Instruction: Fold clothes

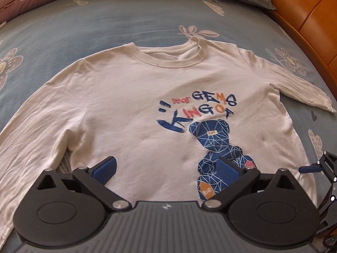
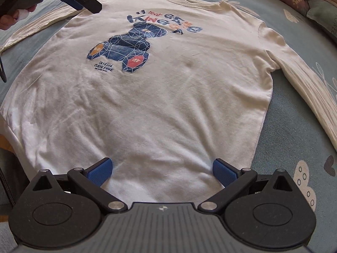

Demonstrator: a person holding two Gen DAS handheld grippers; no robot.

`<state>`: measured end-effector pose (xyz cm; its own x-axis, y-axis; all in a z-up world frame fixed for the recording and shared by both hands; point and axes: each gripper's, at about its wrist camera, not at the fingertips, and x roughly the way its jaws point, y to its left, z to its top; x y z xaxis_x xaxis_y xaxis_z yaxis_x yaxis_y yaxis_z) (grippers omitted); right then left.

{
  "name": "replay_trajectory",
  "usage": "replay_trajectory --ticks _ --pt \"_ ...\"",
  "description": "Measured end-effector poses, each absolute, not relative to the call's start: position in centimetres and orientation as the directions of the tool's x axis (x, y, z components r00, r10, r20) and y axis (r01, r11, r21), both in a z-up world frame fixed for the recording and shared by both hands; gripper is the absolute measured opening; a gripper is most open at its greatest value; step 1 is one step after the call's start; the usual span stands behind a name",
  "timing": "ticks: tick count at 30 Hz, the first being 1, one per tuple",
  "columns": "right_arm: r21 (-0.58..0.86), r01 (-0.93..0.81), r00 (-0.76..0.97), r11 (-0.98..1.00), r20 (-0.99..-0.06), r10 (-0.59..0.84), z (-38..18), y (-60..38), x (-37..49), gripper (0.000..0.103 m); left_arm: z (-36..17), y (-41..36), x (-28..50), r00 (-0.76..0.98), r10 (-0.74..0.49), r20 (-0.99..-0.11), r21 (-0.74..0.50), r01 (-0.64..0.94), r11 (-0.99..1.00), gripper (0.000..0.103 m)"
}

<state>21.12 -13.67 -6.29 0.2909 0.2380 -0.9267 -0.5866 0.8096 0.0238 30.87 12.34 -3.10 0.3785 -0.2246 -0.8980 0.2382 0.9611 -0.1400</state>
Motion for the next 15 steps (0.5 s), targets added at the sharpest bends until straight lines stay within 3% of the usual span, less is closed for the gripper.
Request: replay_trajectory --ticks 7,12,15 --pt "0.031 -0.412 0.436 0.910 -0.871 0.228 -3.8 -17.3 25.5 0.103 -6.2 10.9 30.6 0.258 -0.189 -0.948 -0.126 0.243 0.962 0.102" --pt "-0.088 -0.221 0.603 0.971 -0.795 0.065 -3.6 -23.9 31.6 0.103 -6.2 10.8 31.2 0.236 -0.177 -0.955 -0.128 0.209 0.970 0.102" --pt "-0.093 -0.085 0.620 0.992 -0.784 -0.021 -5.0 -28.8 34.5 0.103 -6.3 10.5 31.4 0.229 -0.155 -0.961 -0.106 0.214 0.971 0.102"
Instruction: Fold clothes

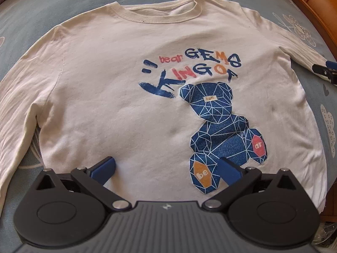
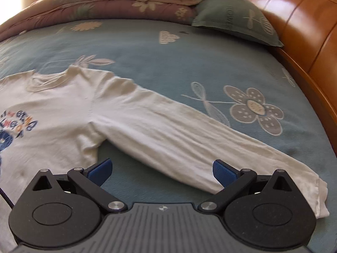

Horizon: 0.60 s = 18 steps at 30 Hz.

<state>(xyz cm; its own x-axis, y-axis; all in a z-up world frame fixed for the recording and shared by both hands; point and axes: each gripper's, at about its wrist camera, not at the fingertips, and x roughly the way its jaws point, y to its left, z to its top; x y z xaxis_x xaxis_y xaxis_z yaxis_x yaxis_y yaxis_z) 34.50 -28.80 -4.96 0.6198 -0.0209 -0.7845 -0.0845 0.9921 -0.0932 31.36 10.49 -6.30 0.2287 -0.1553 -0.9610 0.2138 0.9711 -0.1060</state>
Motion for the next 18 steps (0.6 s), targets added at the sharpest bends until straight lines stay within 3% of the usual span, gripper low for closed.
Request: replay_trajectory --ticks 4,13,18 --pt "-0.024 0.030 0.553 0.999 -0.833 -0.037 -7.3 -33.6 34.8 0.103 -6.4 9.9 31.3 0.220 -0.125 -0.967 -0.073 0.230 0.970 0.102" --pt "-0.012 0.171 0.596 0.985 -0.795 -0.113 -6.2 -38.1 33.3 0.103 -6.5 9.5 31.6 0.184 -0.087 -0.979 -0.039 0.253 0.967 0.102" --pt "0.020 0.253 0.552 0.967 -0.824 -0.127 -7.3 -41.6 33.1 0.103 -6.5 9.6 31.8 0.168 -0.083 -0.982 -0.039 0.247 0.968 0.102"
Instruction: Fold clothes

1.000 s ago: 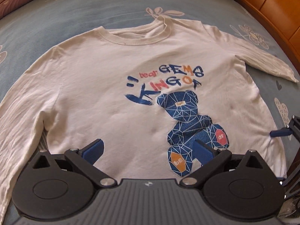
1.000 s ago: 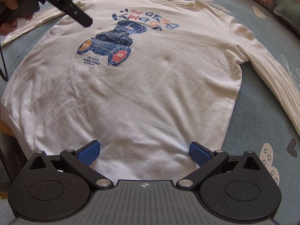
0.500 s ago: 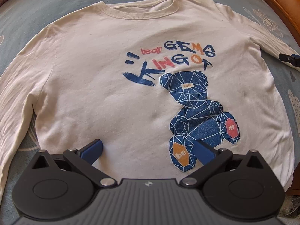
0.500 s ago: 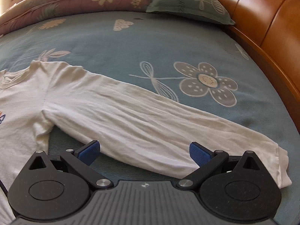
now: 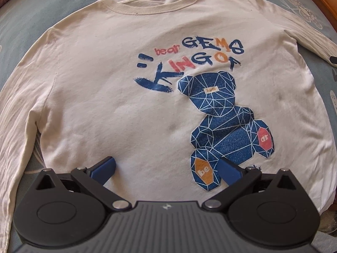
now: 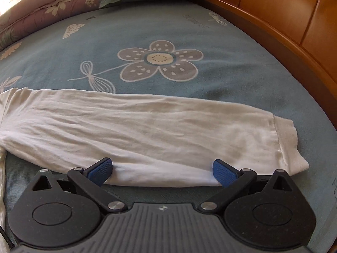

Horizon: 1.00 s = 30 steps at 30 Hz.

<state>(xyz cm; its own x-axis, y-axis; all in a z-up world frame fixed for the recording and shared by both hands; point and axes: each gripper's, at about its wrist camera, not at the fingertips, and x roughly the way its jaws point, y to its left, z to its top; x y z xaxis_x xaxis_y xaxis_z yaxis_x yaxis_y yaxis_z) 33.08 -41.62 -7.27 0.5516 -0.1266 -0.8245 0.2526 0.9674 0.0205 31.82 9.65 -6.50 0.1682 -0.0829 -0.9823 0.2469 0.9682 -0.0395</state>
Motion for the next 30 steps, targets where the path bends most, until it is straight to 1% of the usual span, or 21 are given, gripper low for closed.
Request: replay_trajectory --ticks 4,6,9,12,14,16,18,22,26,30 --pt "-0.001 0.348 0.534 0.937 -0.821 -0.199 -5.9 -42.4 32.9 0.103 -6.3 9.9 31.9 0.164 -0.084 -0.983 -0.044 0.231 0.972 0.102" --pt "0.023 0.325 0.567 0.945 -0.805 -0.175 -4.9 -41.5 33.4 0.103 -6.0 10.1 32.1 0.164 -0.086 -0.983 -0.049 0.218 0.975 0.102" --pt "0.016 0.189 0.616 0.982 -0.780 -0.106 -3.6 -37.6 35.1 0.103 -4.6 10.5 32.4 0.232 -0.095 -0.968 -0.047 0.204 0.978 0.102" --pt "0.043 0.041 0.652 0.998 -0.759 0.006 -2.6 -32.8 36.8 0.103 -3.7 11.0 33.2 0.322 -0.089 -0.943 -0.028 0.189 0.982 0.102" --pt "0.083 -0.051 0.654 0.995 -0.750 0.096 -2.4 -29.3 37.7 0.103 -4.1 11.4 33.9 0.347 -0.080 -0.934 -0.024 0.163 0.986 0.102" --pt "0.119 -0.118 0.647 0.986 -0.744 0.168 -2.6 -26.0 38.2 0.103 -5.3 12.6 33.8 0.330 -0.088 -0.940 -0.054 0.112 0.992 0.102" --pt "0.154 -0.189 0.621 0.970 -0.746 0.240 -2.6 -22.4 38.4 0.103 -6.1 13.8 33.0 0.325 -0.101 -0.940 -0.086 0.062 0.994 0.102" --pt "0.182 -0.339 0.552 0.923 -0.756 0.352 -2.4 -15.7 37.3 0.103 -5.0 15.3 30.6 0.363 -0.134 -0.922 -0.130 0.036 0.991 0.102" --pt "0.178 -0.471 0.467 0.864 -0.780 0.416 -2.8 -10.8 35.5 0.103 -3.9 18.6 31.2 0.462 -0.132 -0.877 -0.175 -0.053 0.983 0.102" --pt "0.192 -0.517 0.386 0.834 -0.817 0.428 -4.3 -8.1 33.9 0.103 -4.7 21.2 32.3 0.512 -0.186 -0.839 -0.290 -0.130 0.948 0.102"
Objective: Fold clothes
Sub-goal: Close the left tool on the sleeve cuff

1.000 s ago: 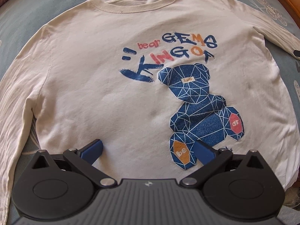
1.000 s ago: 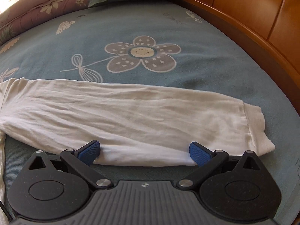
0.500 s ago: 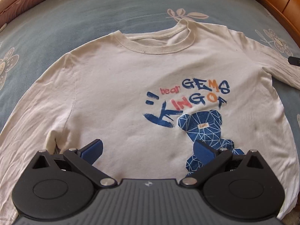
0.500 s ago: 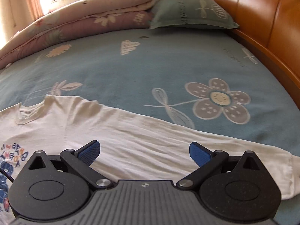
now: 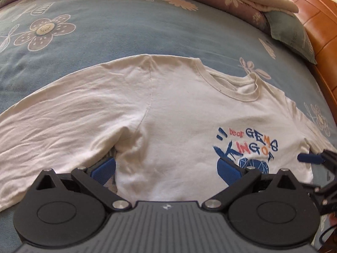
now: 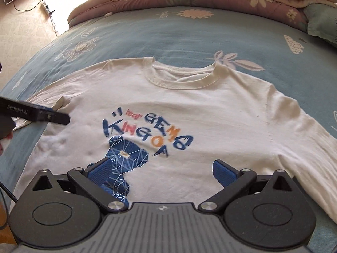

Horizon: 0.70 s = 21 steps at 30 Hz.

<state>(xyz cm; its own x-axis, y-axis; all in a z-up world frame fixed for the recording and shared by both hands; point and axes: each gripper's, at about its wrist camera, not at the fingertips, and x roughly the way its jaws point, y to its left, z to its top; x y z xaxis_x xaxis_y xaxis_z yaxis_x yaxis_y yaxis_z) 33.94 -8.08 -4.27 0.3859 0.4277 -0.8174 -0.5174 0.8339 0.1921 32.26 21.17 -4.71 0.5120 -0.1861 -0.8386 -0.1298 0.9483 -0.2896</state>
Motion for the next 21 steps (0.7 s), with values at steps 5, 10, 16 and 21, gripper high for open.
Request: replay_trajectory --ticks 5,10,16,21 --pt "0.176 -0.506 0.332 0.844 -0.864 0.379 -6.4 -6.7 33.0 0.103 -5.5 22.0 31.2 0.520 -0.225 -0.824 -0.348 -0.151 0.925 0.102" --pt "0.092 -0.548 0.325 0.831 -0.892 0.313 -6.2 -4.8 32.5 0.103 -3.5 25.2 28.0 0.583 -0.222 -0.782 -0.430 -0.247 0.868 0.102" --pt "0.176 -0.569 0.299 0.803 -0.865 0.402 -4.3 -1.2 32.5 0.103 -3.7 31.7 23.1 0.591 -0.096 -0.801 -0.441 -0.472 0.763 0.102" --pt "0.216 -0.637 0.253 0.740 -0.848 0.466 -3.9 2.9 32.7 0.103 -4.8 35.9 19.4 0.600 -0.006 -0.800 -0.449 -0.592 0.670 0.102"
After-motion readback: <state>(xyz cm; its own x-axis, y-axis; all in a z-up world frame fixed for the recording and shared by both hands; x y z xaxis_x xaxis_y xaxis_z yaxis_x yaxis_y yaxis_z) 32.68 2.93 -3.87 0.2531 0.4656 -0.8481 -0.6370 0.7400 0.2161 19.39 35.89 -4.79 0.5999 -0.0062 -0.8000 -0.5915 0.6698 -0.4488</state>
